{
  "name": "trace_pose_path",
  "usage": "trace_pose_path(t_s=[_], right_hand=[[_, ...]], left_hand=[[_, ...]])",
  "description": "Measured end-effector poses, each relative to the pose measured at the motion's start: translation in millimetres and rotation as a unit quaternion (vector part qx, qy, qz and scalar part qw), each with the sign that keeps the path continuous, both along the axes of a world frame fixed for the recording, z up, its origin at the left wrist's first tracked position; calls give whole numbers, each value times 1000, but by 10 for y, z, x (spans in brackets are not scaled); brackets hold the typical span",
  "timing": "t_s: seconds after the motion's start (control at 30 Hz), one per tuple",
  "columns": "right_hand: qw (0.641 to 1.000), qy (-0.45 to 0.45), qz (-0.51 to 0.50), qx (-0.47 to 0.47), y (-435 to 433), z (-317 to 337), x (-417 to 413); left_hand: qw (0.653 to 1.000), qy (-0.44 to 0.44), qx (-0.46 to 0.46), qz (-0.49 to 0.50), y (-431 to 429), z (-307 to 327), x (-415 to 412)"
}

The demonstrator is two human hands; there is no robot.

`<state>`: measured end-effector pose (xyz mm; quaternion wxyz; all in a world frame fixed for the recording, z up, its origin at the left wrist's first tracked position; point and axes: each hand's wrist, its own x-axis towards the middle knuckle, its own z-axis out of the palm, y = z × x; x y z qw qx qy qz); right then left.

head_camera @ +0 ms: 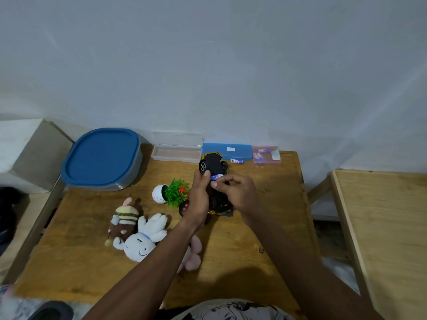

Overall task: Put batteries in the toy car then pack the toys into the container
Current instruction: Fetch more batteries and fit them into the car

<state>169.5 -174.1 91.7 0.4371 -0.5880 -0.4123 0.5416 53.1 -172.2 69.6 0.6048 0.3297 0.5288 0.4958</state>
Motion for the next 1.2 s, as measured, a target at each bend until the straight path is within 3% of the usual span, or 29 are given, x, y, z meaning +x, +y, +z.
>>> trace_pose_path(t_s=[0.1,0.37,0.6,0.77,0.97,1.2], right_hand=[[993,65,-11,-93,40,10,24],[993,13,-33,-116,386,-245,7],[963,-113,-200,-138,1019,-855,85],[943,-241,-203,-106,1324,-1023,0],[924,-271,-253,-91,1427,-1207,-83],[929,-290,-215,-83,1377,-1214,-63]], left_hand=[[1000,-1,-2,7,23,-19,26],[995,-47,-90,17,287,-167,-47],[985,-84,-141,51,646,-335,-83],[985,-94,-139,49,768,-470,-130],[984,-90,-148,40,789,-628,-168],[983,-95,-154,36,813,-605,-187]])
